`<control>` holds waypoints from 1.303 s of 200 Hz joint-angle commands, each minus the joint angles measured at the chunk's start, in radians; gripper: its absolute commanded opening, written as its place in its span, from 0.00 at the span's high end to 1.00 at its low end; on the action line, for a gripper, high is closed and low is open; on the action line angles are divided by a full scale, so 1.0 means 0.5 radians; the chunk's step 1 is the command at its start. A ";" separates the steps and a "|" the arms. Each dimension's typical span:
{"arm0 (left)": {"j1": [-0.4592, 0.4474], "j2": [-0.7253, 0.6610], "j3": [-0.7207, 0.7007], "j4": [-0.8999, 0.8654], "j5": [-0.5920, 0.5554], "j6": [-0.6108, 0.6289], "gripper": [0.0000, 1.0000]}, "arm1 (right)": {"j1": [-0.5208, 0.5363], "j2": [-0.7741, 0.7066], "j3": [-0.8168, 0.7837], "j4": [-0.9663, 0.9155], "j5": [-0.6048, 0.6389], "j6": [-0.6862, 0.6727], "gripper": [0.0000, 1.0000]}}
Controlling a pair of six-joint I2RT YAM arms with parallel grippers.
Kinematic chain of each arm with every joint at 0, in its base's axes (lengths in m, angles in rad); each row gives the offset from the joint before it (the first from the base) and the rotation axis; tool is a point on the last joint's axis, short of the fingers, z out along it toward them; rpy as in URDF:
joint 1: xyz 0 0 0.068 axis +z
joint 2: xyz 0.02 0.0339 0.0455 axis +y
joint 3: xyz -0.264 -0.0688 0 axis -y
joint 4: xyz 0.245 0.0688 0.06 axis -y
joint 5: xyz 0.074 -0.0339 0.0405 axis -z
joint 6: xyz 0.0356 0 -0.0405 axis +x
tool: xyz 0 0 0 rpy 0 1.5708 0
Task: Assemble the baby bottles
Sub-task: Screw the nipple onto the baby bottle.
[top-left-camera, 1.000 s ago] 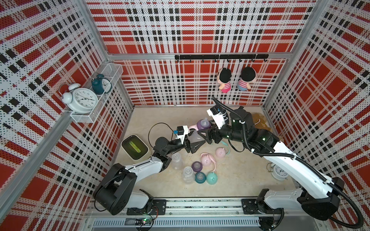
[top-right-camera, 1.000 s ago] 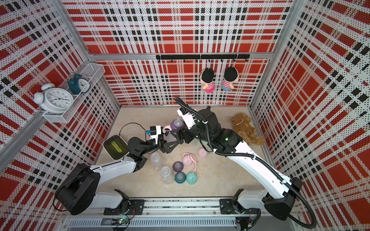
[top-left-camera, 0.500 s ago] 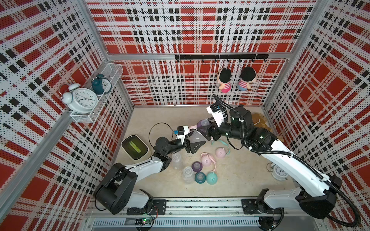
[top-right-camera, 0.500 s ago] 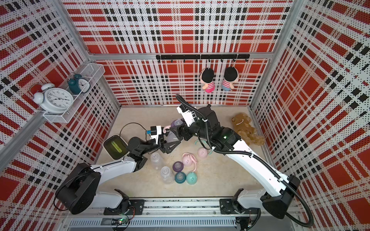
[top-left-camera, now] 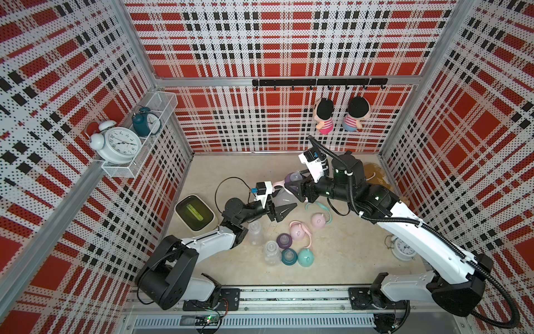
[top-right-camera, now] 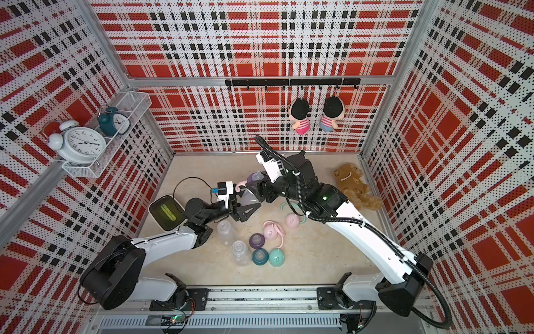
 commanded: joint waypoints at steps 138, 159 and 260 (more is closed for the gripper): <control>-0.336 0.084 0.304 -0.529 -1.575 0.403 1.00 | 0.332 0.146 0.045 -0.136 1.440 1.058 0.73; -0.342 0.098 0.314 -0.546 -1.573 0.413 1.00 | 0.331 0.096 -0.016 -0.027 1.363 1.027 0.58; -0.036 0.082 0.231 -0.397 -0.424 0.210 1.00 | 0.016 -0.233 -0.102 0.038 0.271 0.274 0.04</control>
